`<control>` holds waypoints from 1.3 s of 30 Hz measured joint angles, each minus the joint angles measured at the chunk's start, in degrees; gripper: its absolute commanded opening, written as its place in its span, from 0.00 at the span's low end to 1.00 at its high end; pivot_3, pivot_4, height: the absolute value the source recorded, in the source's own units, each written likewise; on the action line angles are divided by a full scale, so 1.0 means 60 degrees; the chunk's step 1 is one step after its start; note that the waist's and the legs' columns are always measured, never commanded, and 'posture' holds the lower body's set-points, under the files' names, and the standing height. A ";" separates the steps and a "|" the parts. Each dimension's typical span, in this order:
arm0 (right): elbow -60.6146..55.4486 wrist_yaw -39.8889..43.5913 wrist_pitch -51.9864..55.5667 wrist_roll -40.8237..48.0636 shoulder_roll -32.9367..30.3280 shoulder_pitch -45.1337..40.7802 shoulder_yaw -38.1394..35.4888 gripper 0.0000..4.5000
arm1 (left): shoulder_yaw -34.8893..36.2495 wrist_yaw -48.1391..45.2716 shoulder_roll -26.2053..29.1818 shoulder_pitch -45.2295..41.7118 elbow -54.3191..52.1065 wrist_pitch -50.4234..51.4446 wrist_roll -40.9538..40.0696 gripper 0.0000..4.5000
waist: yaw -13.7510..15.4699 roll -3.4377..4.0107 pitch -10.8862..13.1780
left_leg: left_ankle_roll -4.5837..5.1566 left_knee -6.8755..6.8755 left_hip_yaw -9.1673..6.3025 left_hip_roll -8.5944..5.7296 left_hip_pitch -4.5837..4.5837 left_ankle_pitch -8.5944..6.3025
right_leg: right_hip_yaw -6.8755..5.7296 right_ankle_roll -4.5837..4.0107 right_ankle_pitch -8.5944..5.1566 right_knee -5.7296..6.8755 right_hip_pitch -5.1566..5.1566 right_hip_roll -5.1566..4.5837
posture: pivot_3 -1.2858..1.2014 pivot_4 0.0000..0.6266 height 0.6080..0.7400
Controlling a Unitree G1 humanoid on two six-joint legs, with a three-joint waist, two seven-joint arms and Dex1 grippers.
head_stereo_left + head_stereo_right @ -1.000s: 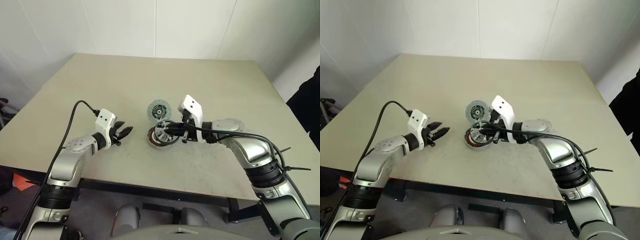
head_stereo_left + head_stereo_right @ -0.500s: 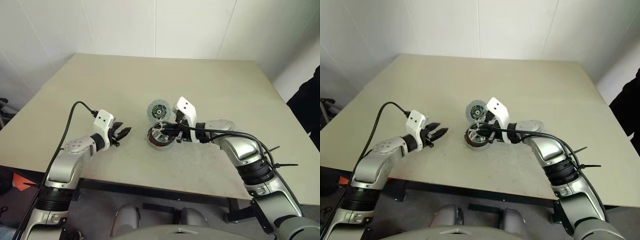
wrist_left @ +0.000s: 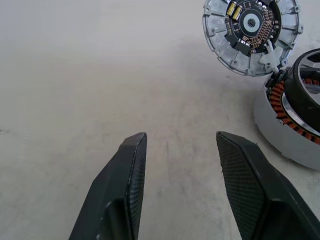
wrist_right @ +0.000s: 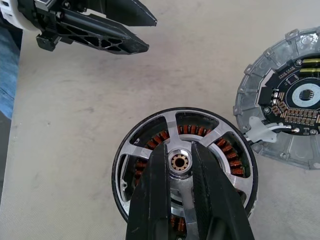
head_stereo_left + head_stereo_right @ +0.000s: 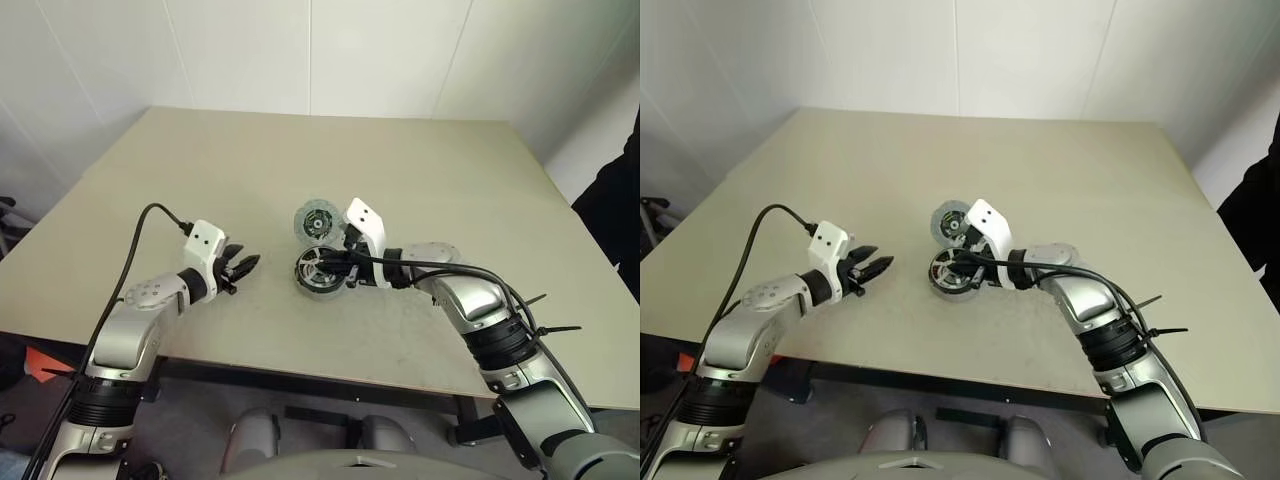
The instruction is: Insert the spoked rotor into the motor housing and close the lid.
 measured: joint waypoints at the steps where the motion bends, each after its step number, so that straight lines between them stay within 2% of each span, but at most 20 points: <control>1: 0.0060 0.0011 -0.0042 -0.0024 0.0015 -0.0024 0.0000 0.06 | 0.0024 0.0002 0.0001 0.0010 -0.0024 0.0003 -0.0002 0.52 | 0.0000 0.0000 0.0000 | 0.0000 0.0000 0.0000 0.0000 0.0001 0.0000 | 0.0000 0.0000 0.0000 0.0000 0.0000 0.0000 | 0.52 0.00 1.00; 5: 0.0355 0.0043 -0.0119 -0.0126 0.0079 -0.0055 0.0039 0.06 | 0.0082 0.0002 0.0013 0.0021 -0.0041 0.0009 -0.0005 0.52 | -0.0001 0.0000 0.0000 | 0.0000 0.0000 0.0000 0.0000 -0.0001 0.0000 | 0.0000 0.0000 0.0000 0.0000 0.0002 0.0000 | 0.52 0.00 1.00; 12: 0.0377 0.0214 -0.0321 -0.0160 0.0073 -0.0056 0.0086 0.58 | 0.0087 0.0000 0.0013 0.0051 -0.0043 0.0012 -0.0005 0.52 | -0.0008 0.0000 0.0000 | -0.0001 0.0000 0.0000 0.0000 0.0000 0.0001 | 0.0000 -0.0001 0.0000 0.0000 0.0000 0.0000 | 0.52 0.00 1.00; 22: -0.0213 0.0227 -0.0450 -0.0054 -0.0015 -0.0055 -0.0208 0.58 | 0.0085 -0.0008 0.0012 0.0050 -0.0041 0.0012 -0.0001 0.52 | -0.0007 0.0000 0.0000 | -0.0002 0.0000 0.0000 0.0000 0.0001 0.0001 | 0.0000 0.0000 0.0000 0.0002 0.0002 0.0000 | 0.52 0.00 1.00; 26: 0.0350 -0.0038 -0.0818 -0.0261 0.0035 -0.0115 -0.0241 0.39 | 0.0068 -0.0015 0.0005 0.0011 -0.0034 0.0010 0.0004 0.52 | -0.0017 -0.0001 0.0000 | -0.0006 0.0000 0.0000 0.0000 0.0000 0.0004 | 0.0000 0.0000 0.0000 0.0004 0.0002 0.0000 | 0.52 0.00 1.00; 30: 0.0824 -0.0119 -0.0936 -0.0406 0.0175 -0.0117 -0.0232 0.06 | 0.0065 -0.0051 0.0005 -0.0007 -0.0028 0.0006 0.0006 0.52 | -0.0031 -0.0001 0.0000 | -0.0007 -0.0001 0.0000 0.0000 -0.0005 0.0004 | 0.0000 0.0000 0.0000 0.0004 -0.0001 0.0000 | 0.52 0.00 1.00; 31: 0.0887 -0.0130 -0.1005 -0.0469 0.0209 -0.0117 -0.0213 0.01 | 0.0065 -0.0054 0.0005 -0.0021 -0.0027 0.0005 0.0008 0.52 | -0.0032 -0.0001 0.0000 | -0.0007 -0.0001 0.0000 0.0000 -0.0005 0.0004 | -0.0001 -0.0001 0.0000 0.0004 -0.0001 0.0000 | 0.52 0.00 1.00; 39: 0.1201 -0.0247 -0.1421 -0.0972 0.0300 0.0048 0.0317 0.01 | 0.0067 -0.0042 0.0004 -0.0046 -0.0027 -0.0001 0.0014 0.52 | -0.0035 -0.0001 -0.0001 | -0.0006 -0.0001 0.0001 0.0000 0.0003 0.0004 | 0.0001 0.0000 0.0000 0.0005 0.0008 0.0000 | 0.52 0.00 1.00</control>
